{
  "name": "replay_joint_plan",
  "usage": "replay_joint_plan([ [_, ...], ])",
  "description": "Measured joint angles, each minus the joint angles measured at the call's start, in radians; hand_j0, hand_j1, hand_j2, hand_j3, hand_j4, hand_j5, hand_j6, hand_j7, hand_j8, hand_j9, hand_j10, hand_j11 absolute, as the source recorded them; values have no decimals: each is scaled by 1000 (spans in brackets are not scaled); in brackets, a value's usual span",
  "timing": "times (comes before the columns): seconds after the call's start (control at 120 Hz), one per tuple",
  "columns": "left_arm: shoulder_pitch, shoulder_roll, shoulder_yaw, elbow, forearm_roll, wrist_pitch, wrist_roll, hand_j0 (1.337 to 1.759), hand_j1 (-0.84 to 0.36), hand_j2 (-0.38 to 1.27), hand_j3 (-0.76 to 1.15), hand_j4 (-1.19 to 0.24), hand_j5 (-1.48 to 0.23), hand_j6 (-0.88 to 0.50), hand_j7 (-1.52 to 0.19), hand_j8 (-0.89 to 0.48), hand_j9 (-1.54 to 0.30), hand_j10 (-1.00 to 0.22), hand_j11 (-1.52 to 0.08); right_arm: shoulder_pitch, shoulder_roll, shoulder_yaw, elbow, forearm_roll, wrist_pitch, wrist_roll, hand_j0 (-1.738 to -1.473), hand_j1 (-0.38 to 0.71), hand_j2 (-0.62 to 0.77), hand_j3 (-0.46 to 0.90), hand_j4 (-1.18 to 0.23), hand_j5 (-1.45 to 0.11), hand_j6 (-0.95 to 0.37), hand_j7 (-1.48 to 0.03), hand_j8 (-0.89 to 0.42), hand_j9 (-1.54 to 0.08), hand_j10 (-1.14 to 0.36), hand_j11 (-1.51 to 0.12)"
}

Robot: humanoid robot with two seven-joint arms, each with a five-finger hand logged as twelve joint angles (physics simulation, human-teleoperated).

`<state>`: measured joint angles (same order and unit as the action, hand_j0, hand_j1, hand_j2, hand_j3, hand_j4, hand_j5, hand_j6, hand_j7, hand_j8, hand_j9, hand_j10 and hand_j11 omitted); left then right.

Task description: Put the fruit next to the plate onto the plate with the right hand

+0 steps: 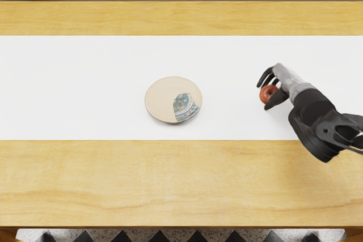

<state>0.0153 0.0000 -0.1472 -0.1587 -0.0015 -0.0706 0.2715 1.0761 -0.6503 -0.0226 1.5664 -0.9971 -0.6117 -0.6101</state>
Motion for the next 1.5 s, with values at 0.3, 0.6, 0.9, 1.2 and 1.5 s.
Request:
replay_joint_plan([
  [0.3,0,0,0,0,0,0,0,1658,337,2,0,-10,-13,-10,-13,-10,-13,-10,-13,136,177,37,32,45,1,-1,-1654,150,193,2,-758,-1030,-589,-1003,-484,-1052,-679,-1067],
  [0.6,0,0,0,0,0,0,0,1658,337,2,0,-10,-13,-10,-13,-10,-13,-10,-13,176,422,39,-94,81,3,0,-1657,237,364,2,-734,-1043,-550,-991,-439,-1060,-647,-1074],
  [0.9,0,0,0,0,0,0,0,1658,337,2,0,-10,-13,-10,-13,-10,-13,-10,-13,124,474,110,-148,75,1,-1,-1658,-167,77,0,-209,-292,-167,-280,-141,-296,-189,-299],
  [1.2,0,0,0,1,0,0,0,1658,337,2,0,-10,-13,-10,-13,-10,-13,-10,-13,-39,360,290,-118,75,1,-1,-1658,-308,19,0,-48,-67,-39,-64,-33,-68,-44,-69],
  [1.5,0,0,0,1,0,0,0,1658,337,2,0,-10,-13,-10,-13,-10,-13,-10,-13,-293,251,882,-127,242,797,-1,-1658,-340,5,0,-11,-16,-9,-15,-8,-16,-10,-16],
])
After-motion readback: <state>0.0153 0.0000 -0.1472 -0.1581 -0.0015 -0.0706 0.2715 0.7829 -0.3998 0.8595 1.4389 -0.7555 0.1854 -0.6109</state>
